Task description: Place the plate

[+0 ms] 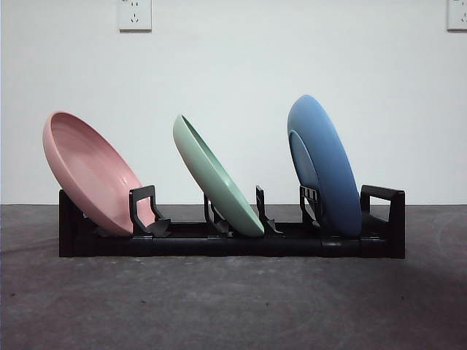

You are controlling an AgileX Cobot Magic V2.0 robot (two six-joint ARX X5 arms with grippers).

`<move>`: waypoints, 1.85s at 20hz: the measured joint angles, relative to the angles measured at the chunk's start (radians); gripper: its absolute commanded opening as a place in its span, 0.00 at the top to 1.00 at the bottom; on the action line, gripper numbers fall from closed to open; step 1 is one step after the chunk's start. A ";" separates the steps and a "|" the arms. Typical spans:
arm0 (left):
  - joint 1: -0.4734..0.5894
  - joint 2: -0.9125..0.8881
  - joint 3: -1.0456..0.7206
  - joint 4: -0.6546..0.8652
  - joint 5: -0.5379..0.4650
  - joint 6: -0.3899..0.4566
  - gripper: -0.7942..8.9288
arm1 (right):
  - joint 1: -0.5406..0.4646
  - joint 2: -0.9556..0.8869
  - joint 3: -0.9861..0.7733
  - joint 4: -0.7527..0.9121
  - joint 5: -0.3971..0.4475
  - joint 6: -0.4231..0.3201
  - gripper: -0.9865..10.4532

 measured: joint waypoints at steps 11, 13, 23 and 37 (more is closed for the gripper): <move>0.000 0.002 0.039 0.340 0.000 -0.115 0.91 | 0.000 0.000 0.044 0.354 -0.084 0.185 0.90; 0.000 0.014 0.107 0.220 0.001 -0.167 0.91 | 0.000 0.000 0.109 0.251 -0.084 0.234 0.90; 0.000 0.268 0.616 -0.407 0.186 -0.149 0.91 | 0.000 0.175 0.531 -0.320 -0.153 0.271 0.90; 0.000 0.715 1.014 -1.070 0.209 0.025 0.76 | 0.024 0.670 0.920 -0.898 -0.339 0.171 0.85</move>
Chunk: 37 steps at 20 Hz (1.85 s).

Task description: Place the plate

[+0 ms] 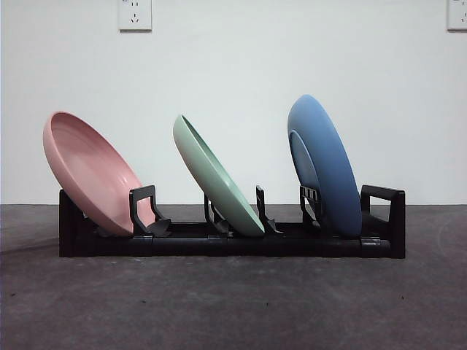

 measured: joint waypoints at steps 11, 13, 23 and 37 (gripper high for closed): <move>0.000 0.072 0.011 -0.006 0.000 0.029 0.56 | 0.108 0.274 0.192 0.021 -0.008 -0.072 0.69; 0.000 0.072 0.011 0.010 0.000 0.029 0.56 | 0.143 0.388 0.270 0.031 -0.011 -0.073 0.69; 0.000 0.072 0.011 0.050 0.000 0.029 0.56 | 0.281 0.866 0.537 0.115 -0.053 -0.102 0.69; 0.000 0.072 0.011 0.095 0.000 0.029 0.56 | 0.316 0.934 0.537 0.085 -0.059 -0.102 0.90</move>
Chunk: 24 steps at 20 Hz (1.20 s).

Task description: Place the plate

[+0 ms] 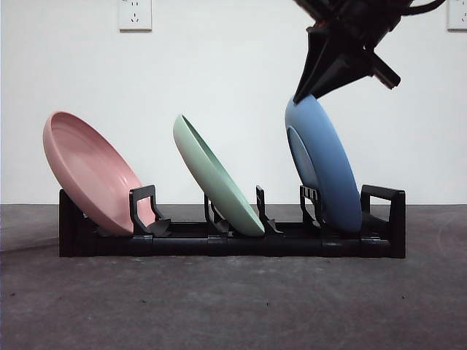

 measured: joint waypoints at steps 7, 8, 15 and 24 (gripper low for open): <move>0.000 0.000 0.000 0.000 0.000 0.000 0.56 | 0.003 -0.264 0.035 -0.092 -0.157 -0.018 0.90; 0.000 0.000 0.000 0.000 0.000 0.000 0.56 | 0.009 -0.295 0.035 -0.103 -0.175 -0.032 0.90; 0.000 0.000 0.000 0.000 0.000 0.000 0.56 | 0.180 -0.598 -0.132 0.002 -0.175 -0.062 0.90; 0.000 0.000 0.000 -0.001 0.000 0.000 0.56 | 0.618 -0.842 -0.654 0.246 0.127 -0.107 0.90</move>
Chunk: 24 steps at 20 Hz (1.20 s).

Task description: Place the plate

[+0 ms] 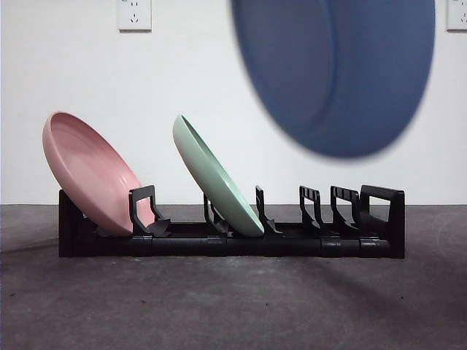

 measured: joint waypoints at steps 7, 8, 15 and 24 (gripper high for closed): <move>0.000 0.000 0.000 -0.001 0.000 0.000 0.56 | 0.360 0.330 -0.014 0.016 0.461 -0.129 0.90; 0.000 0.000 0.000 -0.001 0.000 0.000 0.56 | 0.359 0.371 -0.014 0.016 0.494 -0.141 0.90; 0.000 0.000 0.000 -0.007 0.000 0.000 0.56 | 0.342 0.554 -0.014 0.116 0.560 -0.248 0.90; 0.000 0.000 0.000 -0.007 0.000 0.013 0.56 | 0.286 0.690 -0.014 0.182 0.549 -0.292 0.90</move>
